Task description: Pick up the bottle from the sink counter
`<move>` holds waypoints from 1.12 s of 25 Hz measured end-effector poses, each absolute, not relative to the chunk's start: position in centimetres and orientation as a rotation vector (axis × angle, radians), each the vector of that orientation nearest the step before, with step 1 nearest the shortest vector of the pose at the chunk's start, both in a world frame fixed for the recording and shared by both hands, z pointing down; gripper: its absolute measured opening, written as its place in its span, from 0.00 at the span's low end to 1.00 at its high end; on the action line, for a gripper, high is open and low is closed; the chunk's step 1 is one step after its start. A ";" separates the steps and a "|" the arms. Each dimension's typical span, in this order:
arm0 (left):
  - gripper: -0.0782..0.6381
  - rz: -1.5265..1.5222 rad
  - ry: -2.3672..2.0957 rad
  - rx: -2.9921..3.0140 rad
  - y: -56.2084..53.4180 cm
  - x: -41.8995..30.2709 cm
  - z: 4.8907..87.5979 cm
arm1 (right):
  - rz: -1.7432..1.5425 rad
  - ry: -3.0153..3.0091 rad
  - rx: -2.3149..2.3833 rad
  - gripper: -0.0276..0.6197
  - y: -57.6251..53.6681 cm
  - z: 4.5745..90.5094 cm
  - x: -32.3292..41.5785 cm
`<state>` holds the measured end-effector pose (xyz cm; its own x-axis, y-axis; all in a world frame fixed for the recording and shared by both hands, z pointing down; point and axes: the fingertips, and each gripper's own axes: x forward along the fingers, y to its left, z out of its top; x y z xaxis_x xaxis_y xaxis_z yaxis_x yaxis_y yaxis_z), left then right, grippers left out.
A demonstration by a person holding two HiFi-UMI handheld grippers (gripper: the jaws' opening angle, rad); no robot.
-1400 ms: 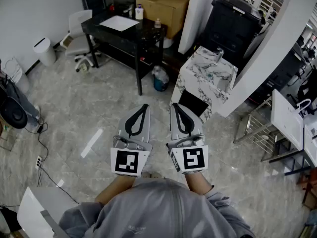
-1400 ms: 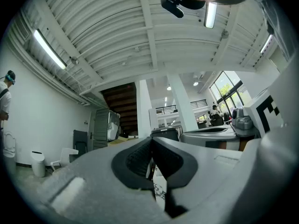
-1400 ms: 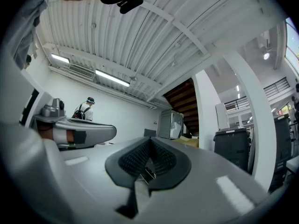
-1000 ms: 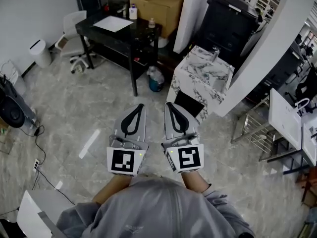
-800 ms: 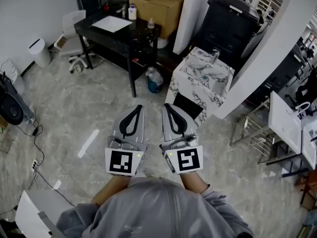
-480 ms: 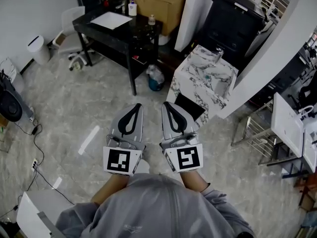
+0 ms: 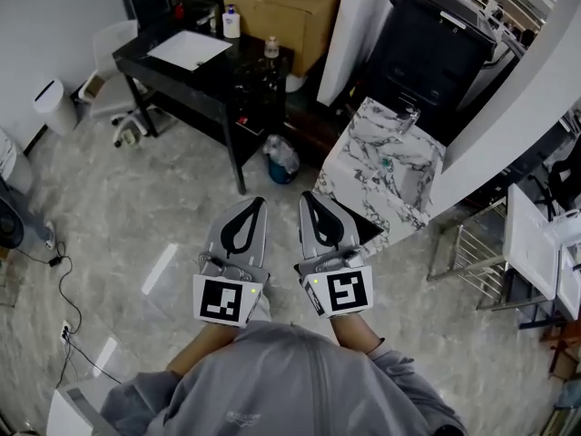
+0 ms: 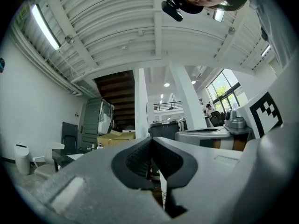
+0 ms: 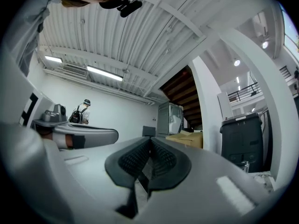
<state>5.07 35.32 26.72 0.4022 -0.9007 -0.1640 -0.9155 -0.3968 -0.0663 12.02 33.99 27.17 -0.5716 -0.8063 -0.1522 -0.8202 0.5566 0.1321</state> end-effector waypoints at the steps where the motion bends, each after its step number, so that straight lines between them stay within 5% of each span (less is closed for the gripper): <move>1: 0.11 0.153 1.625 -2.508 33.6 4.5 26.6 | 0.288 2.700 -1.426 0.05 32.2 27.1 11.6; 28: 0.11 0.214 1.541 -2.640 7.1 -4.1 28.6 | 0.293 2.695 -1.515 0.05 6.2 28.0 3.3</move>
